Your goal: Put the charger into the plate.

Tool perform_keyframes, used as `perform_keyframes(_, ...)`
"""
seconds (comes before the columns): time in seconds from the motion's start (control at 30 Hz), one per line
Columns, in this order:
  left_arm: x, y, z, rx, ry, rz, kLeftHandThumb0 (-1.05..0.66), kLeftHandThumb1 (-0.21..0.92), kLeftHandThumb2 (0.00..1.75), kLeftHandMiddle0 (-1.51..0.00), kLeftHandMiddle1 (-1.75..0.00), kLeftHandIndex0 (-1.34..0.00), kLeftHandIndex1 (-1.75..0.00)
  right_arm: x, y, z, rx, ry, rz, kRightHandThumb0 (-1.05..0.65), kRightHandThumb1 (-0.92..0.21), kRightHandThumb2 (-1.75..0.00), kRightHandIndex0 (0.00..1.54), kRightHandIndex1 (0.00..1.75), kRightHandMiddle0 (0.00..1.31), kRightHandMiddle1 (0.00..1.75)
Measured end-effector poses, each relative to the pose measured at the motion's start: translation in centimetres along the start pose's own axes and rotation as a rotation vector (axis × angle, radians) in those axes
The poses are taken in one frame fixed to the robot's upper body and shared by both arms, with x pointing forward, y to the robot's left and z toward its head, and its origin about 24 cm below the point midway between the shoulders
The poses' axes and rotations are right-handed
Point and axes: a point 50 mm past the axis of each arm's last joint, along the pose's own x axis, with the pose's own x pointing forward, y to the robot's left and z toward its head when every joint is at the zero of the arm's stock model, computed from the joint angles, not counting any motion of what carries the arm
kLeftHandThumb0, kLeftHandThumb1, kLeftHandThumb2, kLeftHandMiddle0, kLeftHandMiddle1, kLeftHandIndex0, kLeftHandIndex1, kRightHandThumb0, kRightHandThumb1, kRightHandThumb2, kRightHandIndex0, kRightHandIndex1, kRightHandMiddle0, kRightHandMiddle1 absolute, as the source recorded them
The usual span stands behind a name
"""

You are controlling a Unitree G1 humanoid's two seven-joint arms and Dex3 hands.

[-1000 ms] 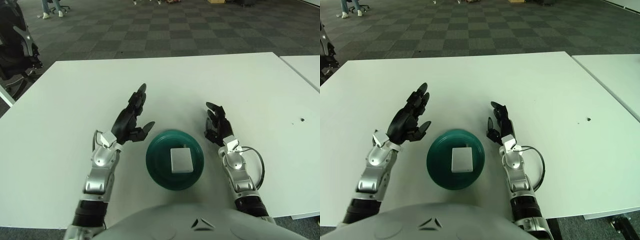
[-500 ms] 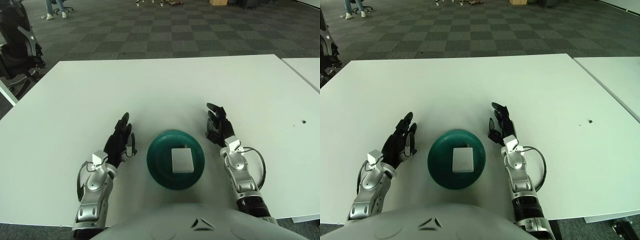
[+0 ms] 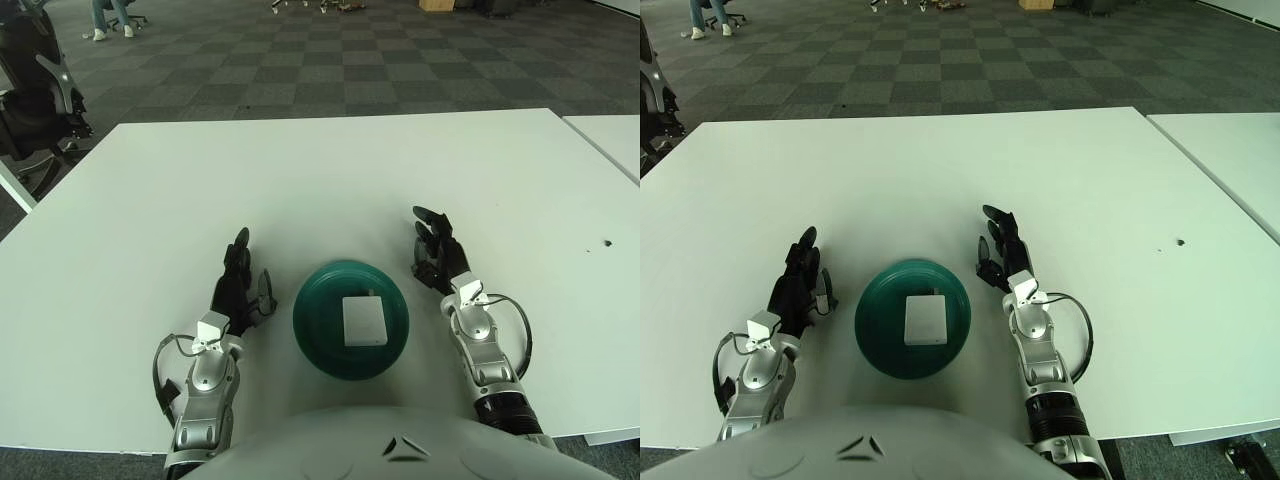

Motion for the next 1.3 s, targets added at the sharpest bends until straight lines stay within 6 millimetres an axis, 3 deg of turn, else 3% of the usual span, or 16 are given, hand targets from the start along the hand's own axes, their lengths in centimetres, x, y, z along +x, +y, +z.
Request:
perform_keyframes(0.5,-0.1,-0.5,-1.5,0.007,-0.026,0.055,-0.97,0.92,1.09,-0.17,-0.03,0.0,-0.55,-0.9,-0.6,-0.2,-0.008,-0.014,-0.013,-0.66,-0.92,-0.88,0.28,0.01,0.0,0.68)
perform_keyframes(0.97,0.4,-1.2,-0.3,-0.123,-0.188,0.112,-0.99,0.92,1.01,-0.14,0.0,0.0,-0.43,-1.9,-1.6,-0.4,0.064,-0.039,-0.036,-0.73,-0.92,-0.86,0.18,0.0,0.0,0.51)
perform_keyframes(1.3,0.4,-1.4,-0.2,-0.128,-0.196,0.112,-0.98,0.92,1.0,-0.11,0.0,0.0,-0.38,-2.0,-1.8,-0.4,0.077,-0.062,-0.052,-0.8,-0.92,-0.91,0.13,0.0,0.0,0.44)
